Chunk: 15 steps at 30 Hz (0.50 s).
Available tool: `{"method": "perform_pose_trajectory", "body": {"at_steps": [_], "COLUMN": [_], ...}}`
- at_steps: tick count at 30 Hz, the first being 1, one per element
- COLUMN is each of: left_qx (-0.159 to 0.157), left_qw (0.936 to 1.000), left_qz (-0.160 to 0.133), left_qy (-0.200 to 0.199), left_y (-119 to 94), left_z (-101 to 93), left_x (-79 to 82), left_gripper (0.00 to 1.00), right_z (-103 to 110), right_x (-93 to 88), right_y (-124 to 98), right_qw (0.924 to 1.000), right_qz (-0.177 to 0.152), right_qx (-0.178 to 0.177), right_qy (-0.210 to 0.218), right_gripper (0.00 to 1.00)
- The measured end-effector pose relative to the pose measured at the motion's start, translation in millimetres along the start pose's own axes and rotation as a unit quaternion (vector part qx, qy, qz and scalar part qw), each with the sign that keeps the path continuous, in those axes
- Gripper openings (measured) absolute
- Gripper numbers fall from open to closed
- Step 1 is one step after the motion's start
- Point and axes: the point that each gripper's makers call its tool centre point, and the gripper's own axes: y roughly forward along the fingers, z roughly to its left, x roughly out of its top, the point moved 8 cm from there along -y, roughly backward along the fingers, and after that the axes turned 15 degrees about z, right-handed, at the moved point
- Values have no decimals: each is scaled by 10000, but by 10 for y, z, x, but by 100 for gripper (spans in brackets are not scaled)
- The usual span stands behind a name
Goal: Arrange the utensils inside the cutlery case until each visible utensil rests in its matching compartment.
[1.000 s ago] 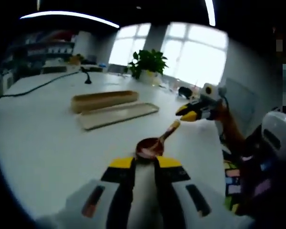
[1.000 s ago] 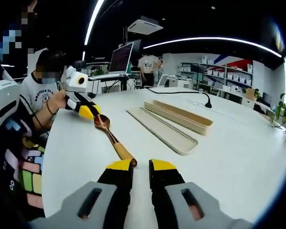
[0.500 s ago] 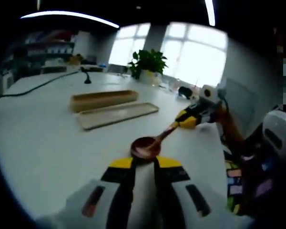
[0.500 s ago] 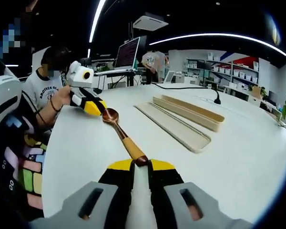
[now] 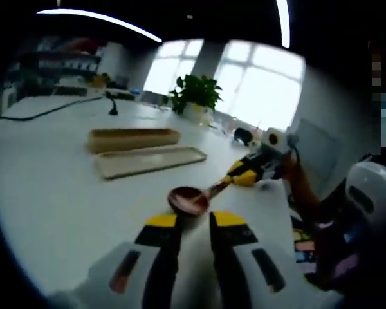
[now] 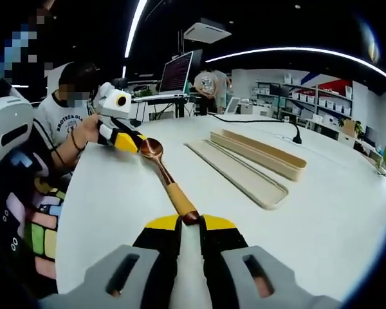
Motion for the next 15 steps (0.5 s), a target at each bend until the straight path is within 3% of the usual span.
{"method": "perform_pose_trajectory", "body": {"at_steps": [8, 15], "left_qx": [-9, 35], "left_qw": [9999, 9999], "left_qz": [-122, -120], "left_qy": [-113, -25], "left_y": [25, 29], "left_z": [-9, -41], "left_x": [18, 19], "left_gripper": [20, 26], "right_z": [-28, 2], "right_x": [-4, 2], "right_y": [16, 4], "right_qw": [9999, 9980], "right_qz": [-130, -145], "right_qx": [41, -101], "right_qy": [-77, -610], "right_gripper": [10, 10]}}
